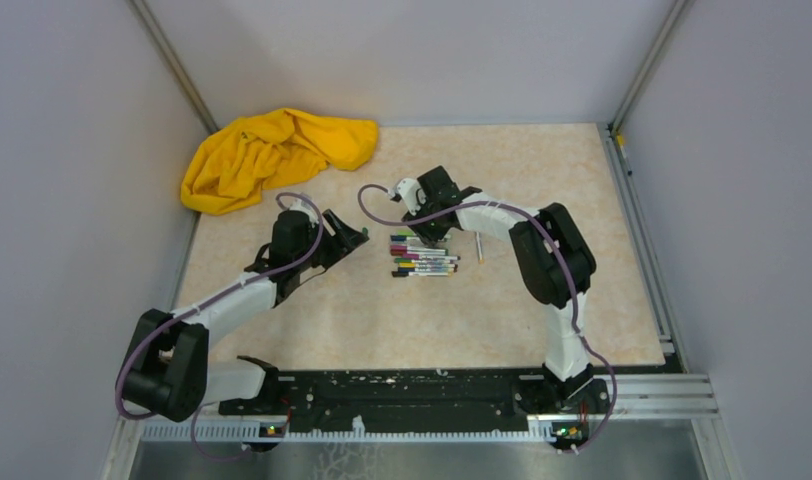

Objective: Open the pen caps

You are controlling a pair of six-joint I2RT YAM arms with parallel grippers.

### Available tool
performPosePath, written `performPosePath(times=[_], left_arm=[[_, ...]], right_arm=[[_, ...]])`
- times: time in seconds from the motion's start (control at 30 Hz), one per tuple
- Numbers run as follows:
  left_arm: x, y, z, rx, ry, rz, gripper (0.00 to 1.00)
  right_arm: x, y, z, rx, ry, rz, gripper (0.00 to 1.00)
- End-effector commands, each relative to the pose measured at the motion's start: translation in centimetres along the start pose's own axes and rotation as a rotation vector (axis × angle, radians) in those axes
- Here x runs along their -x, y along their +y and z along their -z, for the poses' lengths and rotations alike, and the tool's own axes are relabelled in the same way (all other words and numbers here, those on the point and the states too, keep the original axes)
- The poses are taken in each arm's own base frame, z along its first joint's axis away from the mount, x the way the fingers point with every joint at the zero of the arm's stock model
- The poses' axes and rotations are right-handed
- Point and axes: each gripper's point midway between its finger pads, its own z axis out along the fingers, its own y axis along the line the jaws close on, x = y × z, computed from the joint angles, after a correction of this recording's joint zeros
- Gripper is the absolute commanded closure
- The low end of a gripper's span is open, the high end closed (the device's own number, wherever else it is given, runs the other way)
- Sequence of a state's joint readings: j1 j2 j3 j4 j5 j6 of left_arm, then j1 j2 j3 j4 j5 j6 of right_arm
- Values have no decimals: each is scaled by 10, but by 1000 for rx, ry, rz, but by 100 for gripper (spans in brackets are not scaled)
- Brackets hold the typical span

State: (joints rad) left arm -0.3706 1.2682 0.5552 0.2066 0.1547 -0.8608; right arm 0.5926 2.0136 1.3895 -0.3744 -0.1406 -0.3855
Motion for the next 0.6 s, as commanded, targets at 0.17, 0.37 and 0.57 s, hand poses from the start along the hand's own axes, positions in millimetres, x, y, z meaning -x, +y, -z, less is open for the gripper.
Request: performPosePath(times=[0.17,0.37,0.57], left_arm=[[5,-6,1,-29,-31,-1,28],[4,-4,1,-26,-28,5,28],[3,-3,2,-26,-25,10,28]], right_arm=[[9,-10,-7,-27,-32,20,63],[3,-9,-6,-29,-23,12,69],[8,-5,0,-10,-43,-6,70]])
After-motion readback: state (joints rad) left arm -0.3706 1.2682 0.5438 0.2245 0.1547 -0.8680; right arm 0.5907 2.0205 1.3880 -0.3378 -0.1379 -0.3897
